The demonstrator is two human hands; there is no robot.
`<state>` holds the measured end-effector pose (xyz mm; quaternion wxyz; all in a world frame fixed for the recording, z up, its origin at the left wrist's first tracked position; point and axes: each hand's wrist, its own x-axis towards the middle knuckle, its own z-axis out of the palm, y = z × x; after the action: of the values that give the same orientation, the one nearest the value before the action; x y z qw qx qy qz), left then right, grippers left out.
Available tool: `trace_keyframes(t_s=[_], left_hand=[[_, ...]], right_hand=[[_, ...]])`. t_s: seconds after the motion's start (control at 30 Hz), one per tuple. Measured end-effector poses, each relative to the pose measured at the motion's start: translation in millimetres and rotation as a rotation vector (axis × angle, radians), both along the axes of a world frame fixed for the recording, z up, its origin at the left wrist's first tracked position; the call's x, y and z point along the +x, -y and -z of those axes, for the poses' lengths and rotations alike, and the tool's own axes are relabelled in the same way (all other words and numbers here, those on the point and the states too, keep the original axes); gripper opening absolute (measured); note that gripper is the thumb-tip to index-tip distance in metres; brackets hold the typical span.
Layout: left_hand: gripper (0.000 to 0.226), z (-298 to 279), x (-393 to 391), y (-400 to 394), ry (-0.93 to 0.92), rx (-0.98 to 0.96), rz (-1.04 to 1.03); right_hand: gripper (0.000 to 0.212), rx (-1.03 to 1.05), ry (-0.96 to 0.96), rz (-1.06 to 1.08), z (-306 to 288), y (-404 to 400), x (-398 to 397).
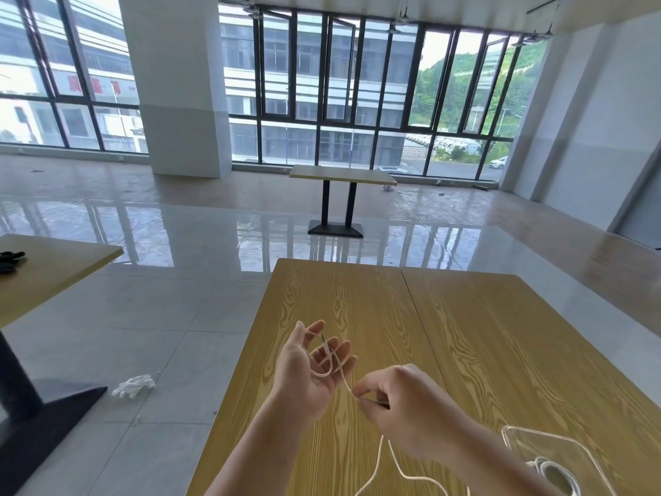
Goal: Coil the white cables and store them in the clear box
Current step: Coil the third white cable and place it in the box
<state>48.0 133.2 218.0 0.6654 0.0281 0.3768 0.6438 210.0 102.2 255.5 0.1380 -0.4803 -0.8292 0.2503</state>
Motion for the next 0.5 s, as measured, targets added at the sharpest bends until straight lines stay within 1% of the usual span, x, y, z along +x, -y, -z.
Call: trace_keyframes(t_s=[0.1, 0.17, 0.27, 0.43, 0.5], left_hand=[[0.038, 6.1, -4.7, -4.5, 0.030, -0.026, -0.018], [0.037, 11.8, -12.1, -8.8, 0.047, -0.046, -0.031], [0.041, 21.8, -28.1, -14.0, 0.060, -0.071, -0.054], [0.045, 31.2, -50.8, -17.8, -0.034, -0.073, -0.112], [0.050, 29.9, -53.2, -16.5, -0.082, -0.066, -0.098]], right_hand=[[0.032, -0.020, 0.010, -0.047, 2.6, 3.6, -3.4], [0.028, -0.015, 0.032, -0.091, 1.6, 5.9, -3.2], [0.022, -0.033, 0.036, -0.155, -1.8, 10.8, -1.3], [0.019, -0.025, 0.004, -0.287, -17.5, 22.8, -1.8], [0.018, -0.045, -0.038, -0.311, -25.9, 24.3, -3.3]])
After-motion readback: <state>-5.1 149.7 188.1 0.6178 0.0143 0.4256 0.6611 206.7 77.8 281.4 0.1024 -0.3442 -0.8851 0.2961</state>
